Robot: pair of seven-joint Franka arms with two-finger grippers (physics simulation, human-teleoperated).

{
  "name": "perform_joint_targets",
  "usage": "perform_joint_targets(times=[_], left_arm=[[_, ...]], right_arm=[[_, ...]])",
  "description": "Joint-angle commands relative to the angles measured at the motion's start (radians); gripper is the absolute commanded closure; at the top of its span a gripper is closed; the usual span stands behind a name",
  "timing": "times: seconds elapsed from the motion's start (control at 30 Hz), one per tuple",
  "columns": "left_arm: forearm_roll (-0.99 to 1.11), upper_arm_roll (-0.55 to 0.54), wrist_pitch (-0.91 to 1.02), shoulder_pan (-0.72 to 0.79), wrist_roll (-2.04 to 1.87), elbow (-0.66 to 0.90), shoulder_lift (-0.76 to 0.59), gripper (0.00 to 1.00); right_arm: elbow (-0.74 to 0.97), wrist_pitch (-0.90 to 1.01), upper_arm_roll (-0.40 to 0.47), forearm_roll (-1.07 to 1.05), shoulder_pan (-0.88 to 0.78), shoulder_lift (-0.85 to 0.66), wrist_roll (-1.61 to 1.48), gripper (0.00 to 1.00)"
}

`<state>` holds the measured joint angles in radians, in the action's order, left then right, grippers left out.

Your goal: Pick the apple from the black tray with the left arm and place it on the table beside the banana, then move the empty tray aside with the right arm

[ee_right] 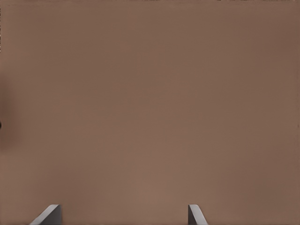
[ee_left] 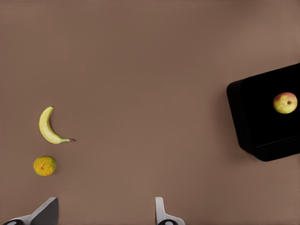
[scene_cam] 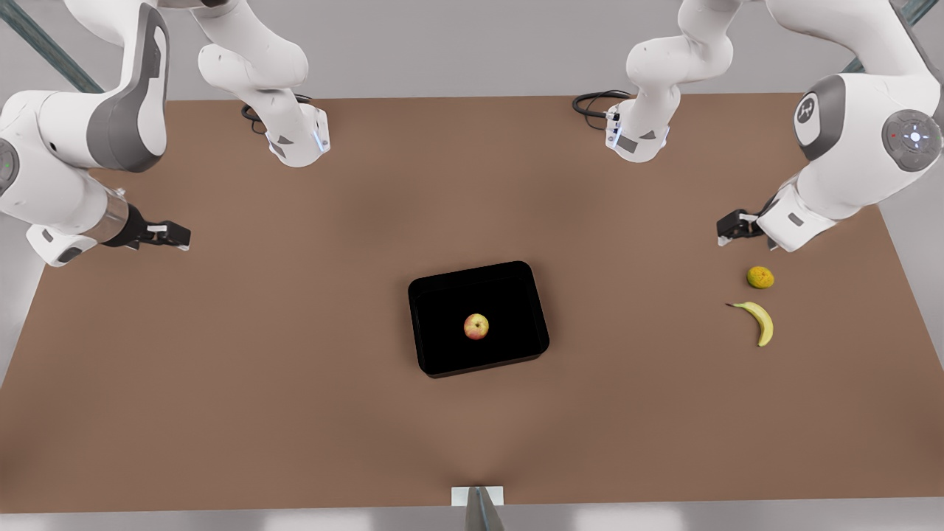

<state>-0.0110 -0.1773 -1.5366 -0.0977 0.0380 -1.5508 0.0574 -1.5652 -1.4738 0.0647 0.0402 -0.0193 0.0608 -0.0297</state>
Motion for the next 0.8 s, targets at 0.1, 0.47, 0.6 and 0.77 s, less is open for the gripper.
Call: perform_joint_targets(times=[0.1,0.47,0.6,0.77], left_arm=[[0.059,-0.002,-0.034,0.188,-0.064,0.032,0.016,0.0],[0.114,-0.013,-0.264,0.788,-1.162,0.049,0.358,0.0],[0.206,-0.013,-0.396,0.828,-1.478,0.052,0.484,0.0],[0.2,0.002,-0.473,0.763,-1.517,0.069,0.507,0.0]], right_arm=[[0.0,-0.013,-0.002,-0.002,-0.01,-0.001,-0.018,0.0],[0.0,-0.013,0.009,0.0,-0.007,0.001,-0.018,0.0],[0.0,-0.013,0.007,0.0,-0.007,0.001,-0.018,0.0],[0.0,-0.014,0.006,0.0,-0.007,0.001,-0.018,0.0]])
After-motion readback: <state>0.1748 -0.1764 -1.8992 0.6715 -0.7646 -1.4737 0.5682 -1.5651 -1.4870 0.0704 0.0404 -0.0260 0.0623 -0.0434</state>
